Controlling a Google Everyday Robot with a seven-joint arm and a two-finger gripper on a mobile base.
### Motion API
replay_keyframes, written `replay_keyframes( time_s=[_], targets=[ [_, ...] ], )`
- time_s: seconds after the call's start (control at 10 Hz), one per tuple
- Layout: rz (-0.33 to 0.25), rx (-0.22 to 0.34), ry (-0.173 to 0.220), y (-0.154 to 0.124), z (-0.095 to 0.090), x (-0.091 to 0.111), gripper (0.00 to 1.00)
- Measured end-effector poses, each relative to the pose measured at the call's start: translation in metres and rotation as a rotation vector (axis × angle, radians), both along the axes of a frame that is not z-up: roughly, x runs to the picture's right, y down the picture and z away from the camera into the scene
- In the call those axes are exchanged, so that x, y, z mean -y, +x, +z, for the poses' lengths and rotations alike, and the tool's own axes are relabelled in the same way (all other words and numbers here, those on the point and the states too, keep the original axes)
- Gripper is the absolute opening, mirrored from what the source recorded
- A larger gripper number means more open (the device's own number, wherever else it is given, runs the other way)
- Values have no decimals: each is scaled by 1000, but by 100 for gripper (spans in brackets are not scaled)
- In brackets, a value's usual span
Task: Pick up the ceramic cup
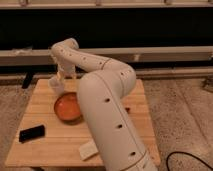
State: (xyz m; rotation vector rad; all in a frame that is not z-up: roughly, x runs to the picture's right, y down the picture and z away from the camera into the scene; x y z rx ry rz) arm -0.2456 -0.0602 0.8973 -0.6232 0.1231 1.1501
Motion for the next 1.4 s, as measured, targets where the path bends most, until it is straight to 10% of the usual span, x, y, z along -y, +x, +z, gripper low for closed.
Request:
replay_keyframes(
  time_s=[1.1,1.4],
  targets=[
    [-8,4,-7,-3,0,-7,60],
    [-9,7,-8,-5,0,-9,41]
  ],
)
